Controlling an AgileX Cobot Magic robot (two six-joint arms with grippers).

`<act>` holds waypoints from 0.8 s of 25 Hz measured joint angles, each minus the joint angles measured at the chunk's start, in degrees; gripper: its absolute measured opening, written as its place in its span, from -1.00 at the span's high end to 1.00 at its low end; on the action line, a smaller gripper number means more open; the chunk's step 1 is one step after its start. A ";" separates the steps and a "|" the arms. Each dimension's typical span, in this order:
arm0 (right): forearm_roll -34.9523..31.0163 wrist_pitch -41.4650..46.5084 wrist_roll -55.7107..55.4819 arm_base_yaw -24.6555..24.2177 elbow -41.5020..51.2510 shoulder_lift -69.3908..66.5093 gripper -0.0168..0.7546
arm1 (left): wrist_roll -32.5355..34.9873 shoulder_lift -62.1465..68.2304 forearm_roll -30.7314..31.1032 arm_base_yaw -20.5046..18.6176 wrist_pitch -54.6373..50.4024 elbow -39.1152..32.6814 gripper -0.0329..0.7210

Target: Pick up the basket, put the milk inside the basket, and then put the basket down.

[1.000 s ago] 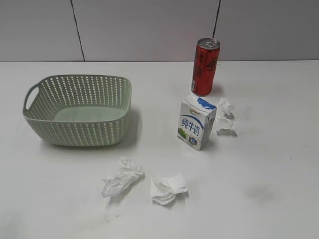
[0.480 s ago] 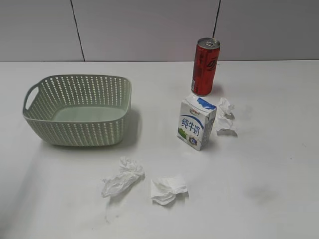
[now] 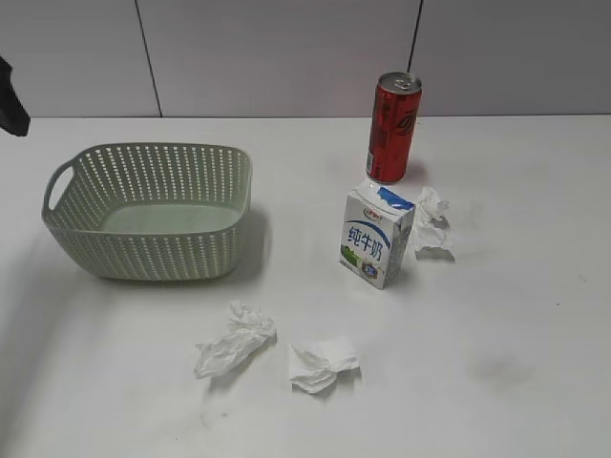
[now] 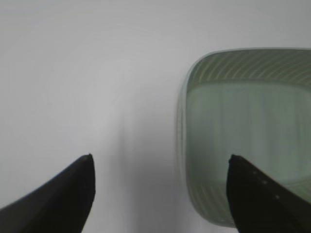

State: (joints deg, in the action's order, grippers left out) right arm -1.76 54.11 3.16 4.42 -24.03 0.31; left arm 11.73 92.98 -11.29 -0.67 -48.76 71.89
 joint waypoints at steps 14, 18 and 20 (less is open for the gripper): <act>0.00 0.00 0.00 0.00 0.00 0.00 -0.58 | 4.73 18.83 -4.72 1.93 -1.74 5.91 -0.75; 0.00 0.00 0.00 0.00 0.00 0.00 -0.58 | 4.53 21.66 -4.84 3.70 0.05 6.16 -0.65; 0.00 0.00 0.00 0.00 0.00 0.00 -0.58 | 2.95 22.57 -4.72 4.00 0.78 6.23 -0.56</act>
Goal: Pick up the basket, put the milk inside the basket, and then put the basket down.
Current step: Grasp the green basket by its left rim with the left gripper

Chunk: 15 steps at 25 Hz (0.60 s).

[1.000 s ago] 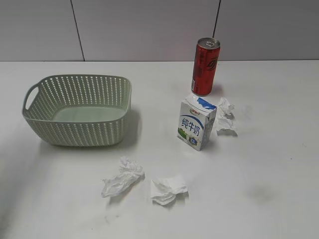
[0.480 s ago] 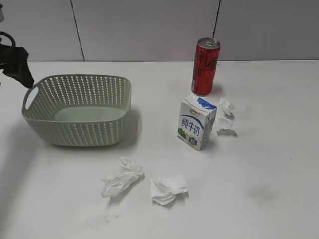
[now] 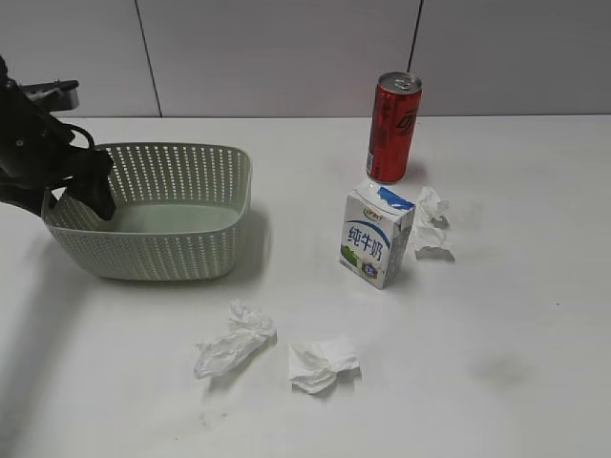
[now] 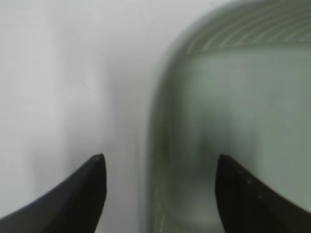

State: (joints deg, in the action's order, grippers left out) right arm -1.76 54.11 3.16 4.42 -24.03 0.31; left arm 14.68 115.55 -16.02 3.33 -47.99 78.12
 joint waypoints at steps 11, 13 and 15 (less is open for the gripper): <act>0.00 0.00 0.00 0.00 0.00 0.00 -0.58 | -6.66 0.39 1.67 0.00 1.93 0.18 0.89; 0.00 0.00 0.00 0.00 0.00 0.00 -0.58 | -8.34 0.42 1.65 0.00 1.87 0.18 0.91; 0.00 0.00 0.00 0.00 0.00 0.00 -0.58 | -9.23 0.42 1.71 0.00 1.82 0.18 0.91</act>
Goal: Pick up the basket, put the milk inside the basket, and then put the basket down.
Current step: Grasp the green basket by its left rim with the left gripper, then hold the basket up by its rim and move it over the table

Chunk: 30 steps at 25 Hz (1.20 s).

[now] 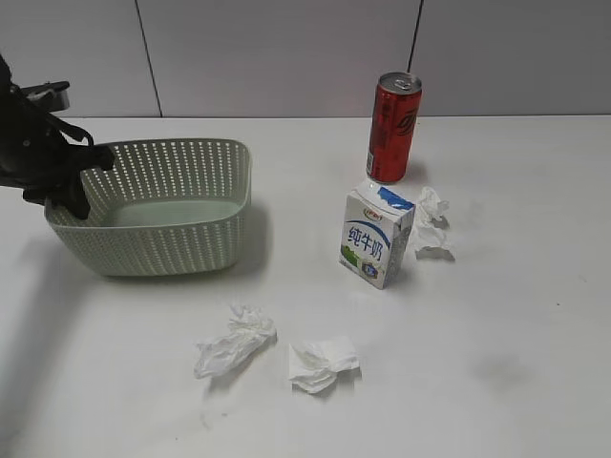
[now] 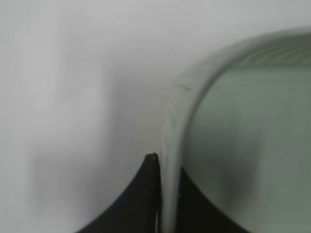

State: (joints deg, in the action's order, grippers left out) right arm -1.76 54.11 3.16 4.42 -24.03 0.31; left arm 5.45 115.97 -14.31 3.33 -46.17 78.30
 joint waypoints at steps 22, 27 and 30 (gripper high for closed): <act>-1.48 -0.06 0.00 0.00 0.00 0.00 -0.58 | -1.80 -9.46 1.20 1.72 -6.40 0.18 0.91; -1.43 -5.70 0.00 0.00 -2.46 -2.67 -0.58 | -2.05 -9.46 1.32 3.13 -6.40 0.18 0.91; -1.72 -14.40 -0.05 0.00 -2.95 -6.31 -0.58 | -2.17 -9.46 1.32 3.84 -6.60 0.18 0.91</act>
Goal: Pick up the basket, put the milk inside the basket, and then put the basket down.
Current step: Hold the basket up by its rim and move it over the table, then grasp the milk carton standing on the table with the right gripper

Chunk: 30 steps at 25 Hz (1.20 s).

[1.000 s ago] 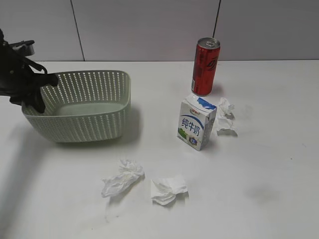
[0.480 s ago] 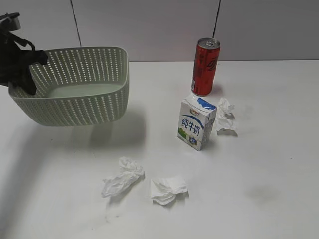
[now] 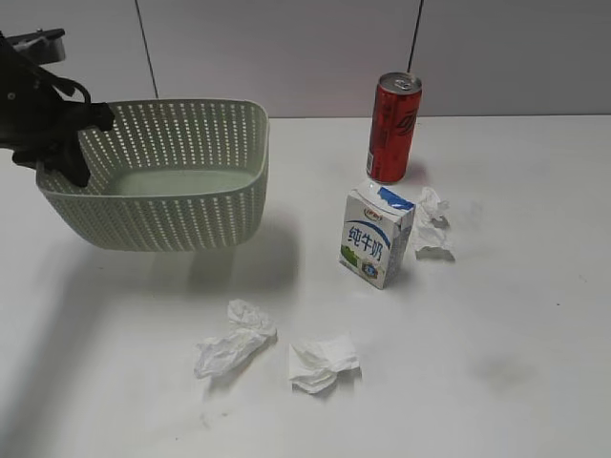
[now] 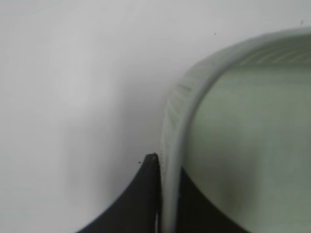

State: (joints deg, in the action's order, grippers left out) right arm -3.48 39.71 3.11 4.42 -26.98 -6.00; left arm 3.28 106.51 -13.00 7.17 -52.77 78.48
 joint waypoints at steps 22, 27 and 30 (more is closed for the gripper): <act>-13.48 -5.38 19.99 9.14 -28.15 -57.83 -0.70 | -1.28 0.00 -0.13 3.08 -0.30 0.00 0.91; -13.22 -4.74 20.23 17.41 -34.58 -72.13 -0.71 | -1.28 0.00 -0.13 3.08 -0.86 0.00 0.91; -13.22 -5.02 20.23 20.32 -35.89 -79.73 -0.72 | -1.28 0.00 -0.47 3.08 -1.14 0.00 0.91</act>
State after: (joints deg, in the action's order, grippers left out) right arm -16.70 34.69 23.34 24.74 -62.87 -85.73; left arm 2.00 106.51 -13.47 10.25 -53.91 78.48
